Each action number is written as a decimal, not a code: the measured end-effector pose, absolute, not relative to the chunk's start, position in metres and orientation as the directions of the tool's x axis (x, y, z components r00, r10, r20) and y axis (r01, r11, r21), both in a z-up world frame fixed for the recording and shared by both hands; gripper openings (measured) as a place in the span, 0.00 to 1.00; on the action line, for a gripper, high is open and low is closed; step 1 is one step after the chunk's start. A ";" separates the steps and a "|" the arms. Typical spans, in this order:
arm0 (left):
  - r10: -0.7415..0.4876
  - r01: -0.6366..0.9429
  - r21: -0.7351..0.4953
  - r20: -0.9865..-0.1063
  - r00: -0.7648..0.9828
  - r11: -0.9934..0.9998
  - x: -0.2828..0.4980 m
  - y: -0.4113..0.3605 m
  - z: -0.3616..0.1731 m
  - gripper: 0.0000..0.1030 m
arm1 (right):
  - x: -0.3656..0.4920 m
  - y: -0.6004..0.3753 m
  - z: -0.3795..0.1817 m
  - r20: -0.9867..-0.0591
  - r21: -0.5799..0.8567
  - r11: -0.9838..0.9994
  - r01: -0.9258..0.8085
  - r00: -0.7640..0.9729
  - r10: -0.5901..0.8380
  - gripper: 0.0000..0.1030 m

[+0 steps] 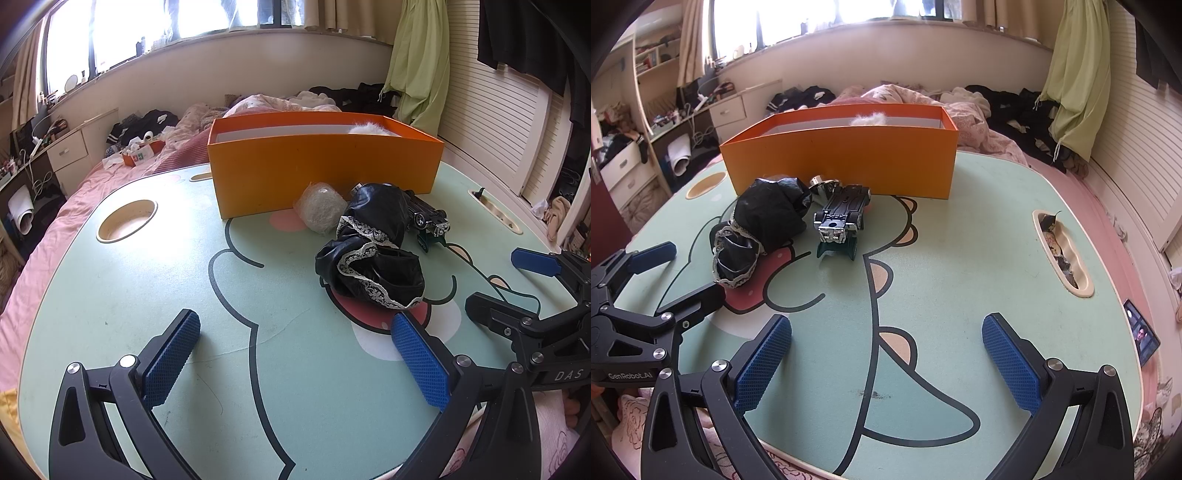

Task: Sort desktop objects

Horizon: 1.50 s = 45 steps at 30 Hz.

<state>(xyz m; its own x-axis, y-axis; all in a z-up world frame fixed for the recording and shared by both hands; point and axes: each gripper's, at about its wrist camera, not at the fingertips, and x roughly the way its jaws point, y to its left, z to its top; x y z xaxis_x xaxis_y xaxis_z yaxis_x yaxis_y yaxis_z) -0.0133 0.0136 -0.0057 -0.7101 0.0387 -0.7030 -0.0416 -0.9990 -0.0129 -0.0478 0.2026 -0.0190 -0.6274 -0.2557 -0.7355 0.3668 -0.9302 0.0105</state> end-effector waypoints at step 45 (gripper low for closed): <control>0.041 -0.043 -0.015 -0.700 -0.713 -0.999 -0.011 0.011 -0.007 1.00 | -0.120 0.168 0.022 -0.753 0.073 -0.913 0.402 -0.578 -0.315 0.72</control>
